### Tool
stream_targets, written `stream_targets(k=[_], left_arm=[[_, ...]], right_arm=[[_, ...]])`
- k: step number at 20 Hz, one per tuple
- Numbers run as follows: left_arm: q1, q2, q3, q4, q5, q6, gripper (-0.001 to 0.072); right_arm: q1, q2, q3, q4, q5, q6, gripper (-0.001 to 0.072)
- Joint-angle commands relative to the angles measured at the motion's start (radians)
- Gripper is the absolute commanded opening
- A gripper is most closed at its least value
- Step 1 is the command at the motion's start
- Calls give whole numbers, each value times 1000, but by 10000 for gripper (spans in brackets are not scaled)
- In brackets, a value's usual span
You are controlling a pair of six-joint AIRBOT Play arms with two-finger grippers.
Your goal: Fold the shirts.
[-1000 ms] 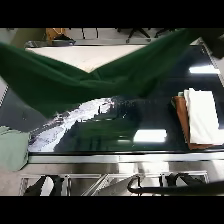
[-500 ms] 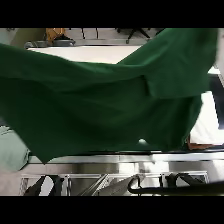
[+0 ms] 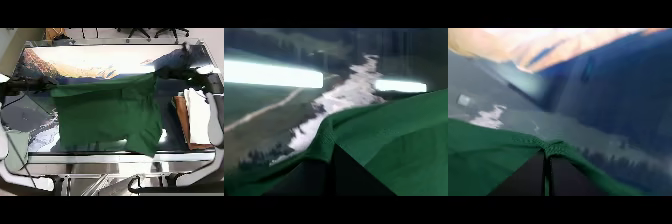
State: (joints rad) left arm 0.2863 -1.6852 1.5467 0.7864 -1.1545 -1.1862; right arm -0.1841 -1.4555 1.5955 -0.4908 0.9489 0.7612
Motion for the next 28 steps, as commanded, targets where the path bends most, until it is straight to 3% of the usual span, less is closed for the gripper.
stream_targets(k=[1,4,8,14,21,22,23,24,25,26,28], left_arm=[[-20,-255,166,35,5,-16,11],[-21,-342,277,59,-32,-39,11],[-58,-376,307,240,-22,-46,12],[-85,-376,307,322,5,29,11],[-137,-369,344,322,-9,30,21],[-138,-369,381,323,-46,9,21],[-138,-369,422,323,-90,-16,21],[-137,-369,472,328,-154,-43,175],[-132,-366,517,359,-215,-93,495],[-131,-349,546,407,-276,-140,571],[-131,-268,505,548,-341,-189,571]], right_arm=[[-3,-195,71,42,-36,-22,12],[-3,-220,92,-33,-36,-8,12],[-3,-235,92,-237,-17,106,12],[3,-284,90,-247,6,119,12],[36,-259,90,-248,6,117,21],[38,-245,92,-251,6,117,147],[38,-223,93,-253,13,118,335],[35,-195,95,-275,24,119,345],[33,-156,95,-317,37,138,345],[33,-114,95,-383,47,182,345],[33,-7,94,-534,93,299,344]])
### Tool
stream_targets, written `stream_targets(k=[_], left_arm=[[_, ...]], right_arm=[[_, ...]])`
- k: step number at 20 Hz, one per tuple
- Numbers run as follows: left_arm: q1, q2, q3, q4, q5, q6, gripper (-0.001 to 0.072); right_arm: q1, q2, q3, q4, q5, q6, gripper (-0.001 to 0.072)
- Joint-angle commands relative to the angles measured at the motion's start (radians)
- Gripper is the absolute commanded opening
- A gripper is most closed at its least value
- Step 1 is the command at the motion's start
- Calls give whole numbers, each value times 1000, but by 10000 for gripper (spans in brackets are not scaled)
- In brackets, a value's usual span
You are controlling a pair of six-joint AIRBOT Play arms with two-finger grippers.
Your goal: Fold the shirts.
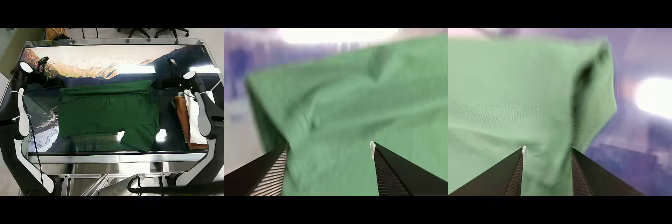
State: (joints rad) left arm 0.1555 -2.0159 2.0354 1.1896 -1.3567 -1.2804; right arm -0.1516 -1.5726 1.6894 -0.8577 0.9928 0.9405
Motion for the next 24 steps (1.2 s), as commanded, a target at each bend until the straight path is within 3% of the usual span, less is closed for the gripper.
stream_targets(k=[1,2,5,11,13,17,19,20,21,22,24], left_arm=[[1,116,-37,217,-151,-111,571],[6,171,-109,262,-161,-140,570],[53,343,-439,156,-153,-160,570],[127,592,-1059,53,61,-89,571],[136,605,-1150,10,116,-65,570],[120,555,-1216,-174,229,58,569],[117,513,-1192,-215,225,62,567],[117,496,-1170,-228,203,69,403],[117,485,-1141,-224,171,70,194],[117,483,-1116,-221,146,71,46],[117,486,-1066,-221,109,75,15]], right_arm=[[-4,156,0,-222,83,162,343],[-16,200,-3,-252,133,193,342],[-87,321,-108,-257,267,267,342],[-227,614,-505,-257,351,399,348],[-238,686,-607,-257,351,426,496],[-237,756,-780,-208,352,425,503],[-237,766,-867,-134,366,394,503],[-237,766,-907,-115,380,392,503],[-237,766,-943,-113,392,391,503],[-237,766,-980,-113,399,390,504],[-236,766,-1049,-85,396,349,504]])
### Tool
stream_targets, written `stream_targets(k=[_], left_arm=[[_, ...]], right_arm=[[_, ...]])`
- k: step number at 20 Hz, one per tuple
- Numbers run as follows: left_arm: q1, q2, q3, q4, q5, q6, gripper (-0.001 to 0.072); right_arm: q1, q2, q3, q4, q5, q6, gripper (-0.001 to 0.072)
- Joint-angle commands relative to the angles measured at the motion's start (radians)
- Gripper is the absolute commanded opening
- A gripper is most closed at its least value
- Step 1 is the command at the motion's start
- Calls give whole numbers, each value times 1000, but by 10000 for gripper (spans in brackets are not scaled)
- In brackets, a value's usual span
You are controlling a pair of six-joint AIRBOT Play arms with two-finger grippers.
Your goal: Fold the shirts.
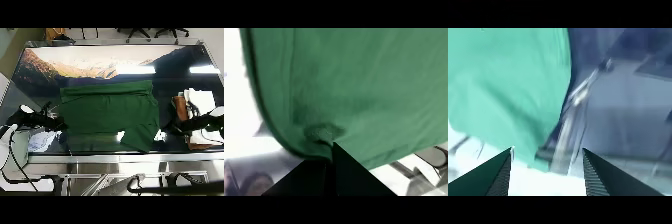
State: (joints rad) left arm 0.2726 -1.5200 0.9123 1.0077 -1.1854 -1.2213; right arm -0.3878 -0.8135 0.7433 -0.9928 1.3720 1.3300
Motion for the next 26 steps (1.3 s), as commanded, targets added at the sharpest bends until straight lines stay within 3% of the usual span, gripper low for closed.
stream_targets(k=[1,10,12,13,14,16,18,21,24,26], left_arm=[[0,-10,75,-39,-77,15,15],[0,-9,93,-39,-101,9,15],[7,-5,93,-30,-108,9,15],[11,3,93,-30,-108,9,15],[21,13,92,-28,-106,8,14],[34,45,89,32,-108,-23,14],[34,90,50,146,-115,-68,14],[34,163,-50,250,-154,-101,13],[29,246,-140,282,-195,-131,13],[29,301,-166,283,-198,-132,13]], right_arm=[[5,6,-137,78,-1,-60,503],[191,-153,-242,257,-259,-212,495],[185,-156,-225,313,-273,-275,314],[175,-154,-203,313,-267,-276,292],[165,-149,-181,311,-244,-277,154],[166,-121,-161,297,-200,-275,23],[167,-60,-164,256,-165,-238,16],[167,117,-179,114,-129,-102,15],[167,353,-200,-33,-40,1,15],[167,484,-201,-43,-54,9,15]])
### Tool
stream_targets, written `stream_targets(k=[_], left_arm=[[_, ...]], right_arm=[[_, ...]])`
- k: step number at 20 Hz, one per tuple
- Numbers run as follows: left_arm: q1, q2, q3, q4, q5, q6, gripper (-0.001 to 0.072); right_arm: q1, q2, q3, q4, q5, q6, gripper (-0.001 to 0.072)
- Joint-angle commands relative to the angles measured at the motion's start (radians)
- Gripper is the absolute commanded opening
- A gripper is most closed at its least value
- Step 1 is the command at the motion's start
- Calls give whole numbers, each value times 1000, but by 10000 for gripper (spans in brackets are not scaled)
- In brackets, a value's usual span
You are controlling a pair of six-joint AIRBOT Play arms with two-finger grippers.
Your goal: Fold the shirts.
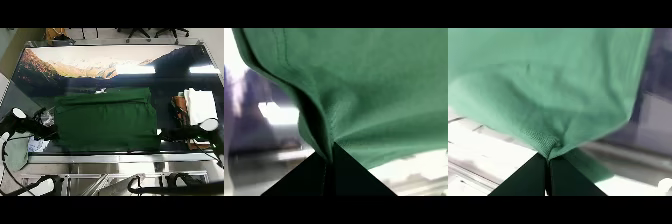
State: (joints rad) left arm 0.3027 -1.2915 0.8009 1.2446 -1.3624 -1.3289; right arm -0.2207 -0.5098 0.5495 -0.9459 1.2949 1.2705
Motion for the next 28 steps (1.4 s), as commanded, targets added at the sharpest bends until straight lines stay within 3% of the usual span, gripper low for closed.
stream_targets(k=[1,4,7,9,12,15,19,20,21,22,23,25,28], left_arm=[[-1,91,-48,45,-16,-24,13],[-1,100,49,43,-26,-30,13],[-1,98,183,35,15,-50,13],[-1,55,275,34,48,-61,13],[-8,-85,396,-8,65,-58,14],[-47,-238,506,-14,144,-59,15],[-106,-434,649,-14,126,-59,18],[-117,-470,676,-14,109,-59,20],[-127,-496,700,-14,95,-59,59],[-137,-518,731,-14,68,-59,450],[-141,-533,764,-13,37,-61,704],[-140,-539,835,-13,-14,-66,700],[-118,-510,917,-15,-58,-97,699]], right_arm=[[0,217,-6,-90,-17,47,14],[0,140,19,11,-205,-104,14],[0,-109,119,296,-340,-372,15],[0,-302,230,409,-364,-497,15],[37,-552,389,459,-370,-583,16],[100,-726,488,457,-407,-606,16],[122,-813,519,455,-460,-615,24],[122,-809,519,451,-459,-621,88],[119,-795,519,435,-459,-621,240],[113,-772,520,409,-449,-620,280],[100,-740,521,382,-441,-615,322],[55,-681,521,342,-434,-563,676],[-20,-683,519,332,-320,-471,679]])
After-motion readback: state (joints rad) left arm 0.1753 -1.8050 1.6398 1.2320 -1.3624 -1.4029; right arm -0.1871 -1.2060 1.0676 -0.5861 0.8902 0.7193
